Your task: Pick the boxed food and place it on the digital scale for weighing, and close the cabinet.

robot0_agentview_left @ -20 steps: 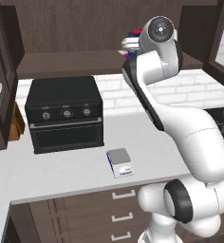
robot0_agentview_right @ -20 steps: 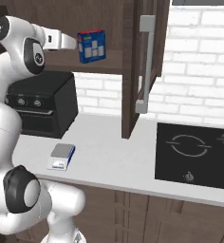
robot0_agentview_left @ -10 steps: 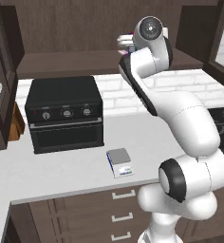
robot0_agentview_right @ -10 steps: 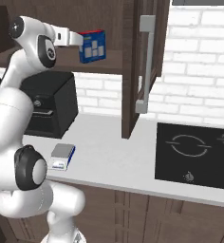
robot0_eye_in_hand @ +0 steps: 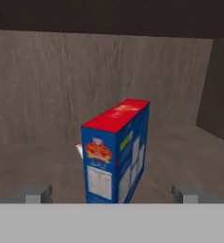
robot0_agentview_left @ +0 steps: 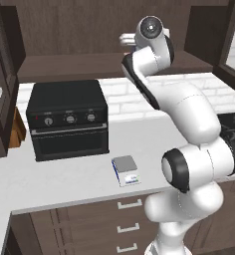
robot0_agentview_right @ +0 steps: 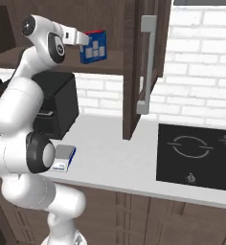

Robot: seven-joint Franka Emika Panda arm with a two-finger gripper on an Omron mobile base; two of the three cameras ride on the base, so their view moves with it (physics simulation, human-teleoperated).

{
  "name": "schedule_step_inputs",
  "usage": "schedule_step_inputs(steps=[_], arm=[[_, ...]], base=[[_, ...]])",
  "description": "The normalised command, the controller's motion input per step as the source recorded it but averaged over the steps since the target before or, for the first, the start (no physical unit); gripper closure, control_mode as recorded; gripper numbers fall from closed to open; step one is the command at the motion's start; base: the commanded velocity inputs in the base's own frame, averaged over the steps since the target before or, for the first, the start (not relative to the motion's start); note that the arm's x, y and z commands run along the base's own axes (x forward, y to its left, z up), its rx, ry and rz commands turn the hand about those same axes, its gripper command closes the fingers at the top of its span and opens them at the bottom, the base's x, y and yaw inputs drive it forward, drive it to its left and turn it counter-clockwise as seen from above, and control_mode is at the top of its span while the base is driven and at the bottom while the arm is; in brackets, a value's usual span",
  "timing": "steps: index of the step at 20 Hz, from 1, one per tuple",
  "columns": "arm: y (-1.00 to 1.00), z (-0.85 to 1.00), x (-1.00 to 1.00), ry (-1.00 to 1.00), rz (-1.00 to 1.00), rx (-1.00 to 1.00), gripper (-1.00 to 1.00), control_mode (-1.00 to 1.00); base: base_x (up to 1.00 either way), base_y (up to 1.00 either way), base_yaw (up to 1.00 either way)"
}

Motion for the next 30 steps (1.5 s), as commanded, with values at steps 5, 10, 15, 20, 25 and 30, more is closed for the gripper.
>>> schedule_step_inputs(steps=[5,10,15,20,25,30], arm=[[0.0,-0.05,0.43,0.0,-0.01,0.0,-1.0,-1.0],[0.0,-0.03,0.37,0.0,-0.01,0.0,-1.0,-1.0],[0.0,-0.02,0.27,0.0,0.0,0.0,-1.0,-1.0],[-0.11,0.0,0.12,0.0,0.0,0.0,-1.0,-1.0],[-0.17,-0.1,0.12,0.0,0.0,0.0,-1.0,-1.0],[-0.02,-0.1,0.08,-0.01,0.0,0.0,1.0,-1.0]], base=[[0.0,0.0,0.0],[0.0,0.0,0.0],[0.0,0.0,0.0],[0.0,0.0,0.0],[0.0,0.0,0.0],[0.0,0.0,0.0]])
